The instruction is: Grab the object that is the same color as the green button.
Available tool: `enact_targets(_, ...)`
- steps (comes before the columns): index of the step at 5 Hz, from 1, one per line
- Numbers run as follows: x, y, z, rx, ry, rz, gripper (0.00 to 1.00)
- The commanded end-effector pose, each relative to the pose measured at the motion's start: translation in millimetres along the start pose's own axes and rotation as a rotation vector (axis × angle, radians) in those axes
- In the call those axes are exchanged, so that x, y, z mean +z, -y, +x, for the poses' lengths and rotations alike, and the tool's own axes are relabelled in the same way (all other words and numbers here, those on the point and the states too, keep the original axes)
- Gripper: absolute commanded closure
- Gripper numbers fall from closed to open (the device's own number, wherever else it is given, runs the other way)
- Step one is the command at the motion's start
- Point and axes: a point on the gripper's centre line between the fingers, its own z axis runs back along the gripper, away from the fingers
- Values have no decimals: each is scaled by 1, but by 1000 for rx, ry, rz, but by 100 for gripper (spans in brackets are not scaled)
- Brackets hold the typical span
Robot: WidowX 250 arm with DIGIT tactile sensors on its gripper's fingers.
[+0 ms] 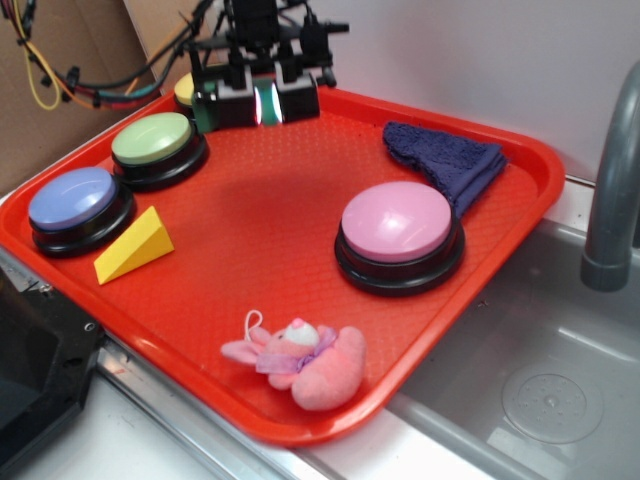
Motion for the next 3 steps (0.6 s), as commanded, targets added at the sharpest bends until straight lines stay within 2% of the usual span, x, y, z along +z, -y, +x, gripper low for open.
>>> enact_targets(1, 75, -3, 16, -445, -17, -142, 100)
enact_targets(3, 91, -11, 6, -638, 74, -189, 100)
